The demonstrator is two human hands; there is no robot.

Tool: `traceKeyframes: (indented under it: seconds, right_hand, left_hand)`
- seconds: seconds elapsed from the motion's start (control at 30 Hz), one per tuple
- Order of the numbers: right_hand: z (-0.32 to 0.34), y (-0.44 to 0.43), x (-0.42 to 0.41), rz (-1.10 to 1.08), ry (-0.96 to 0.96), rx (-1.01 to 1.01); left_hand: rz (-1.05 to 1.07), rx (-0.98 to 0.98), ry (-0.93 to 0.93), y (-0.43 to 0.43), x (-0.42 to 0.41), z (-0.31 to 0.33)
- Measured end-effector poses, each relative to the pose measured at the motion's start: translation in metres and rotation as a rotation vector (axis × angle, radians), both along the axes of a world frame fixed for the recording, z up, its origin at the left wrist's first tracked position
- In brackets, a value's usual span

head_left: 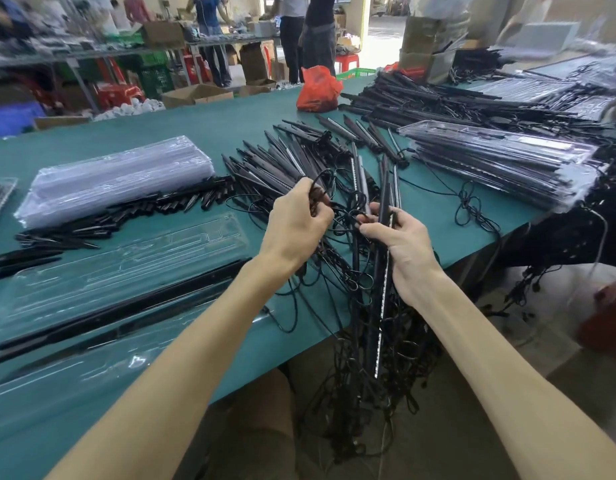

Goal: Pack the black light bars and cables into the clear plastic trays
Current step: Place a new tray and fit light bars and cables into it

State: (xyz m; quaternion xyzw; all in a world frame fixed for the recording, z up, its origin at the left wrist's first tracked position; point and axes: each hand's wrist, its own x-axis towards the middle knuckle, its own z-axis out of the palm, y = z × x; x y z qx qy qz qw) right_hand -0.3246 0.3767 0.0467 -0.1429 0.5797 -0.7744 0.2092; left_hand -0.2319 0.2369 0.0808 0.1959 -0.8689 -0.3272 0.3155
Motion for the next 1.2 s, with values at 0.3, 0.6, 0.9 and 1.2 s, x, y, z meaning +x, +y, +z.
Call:
traceKeyframes:
  seconds: [0.3, 0.6, 0.9, 1.2]
  right_hand:
    - [-0.002, -0.001, -0.006, 0.069, 0.013, 0.069]
    - [-0.009, 0.001, -0.007, 0.080, -0.005, -0.070]
    - [-0.015, 0.008, -0.010, 0.096, -0.096, -0.231]
    - [-0.012, 0.001, -0.004, -0.050, -0.144, -0.173]
  left_hand:
    - [0.067, -0.149, -0.374, 0.002, -0.033, 0.005]
    - [0.030, -0.144, -0.488, 0.010, -0.026, -0.004]
    - [-0.153, -0.429, -0.605, -0.002, -0.015, -0.006]
    - [-0.208, 0.212, -0.287, -0.019, -0.010, -0.018]
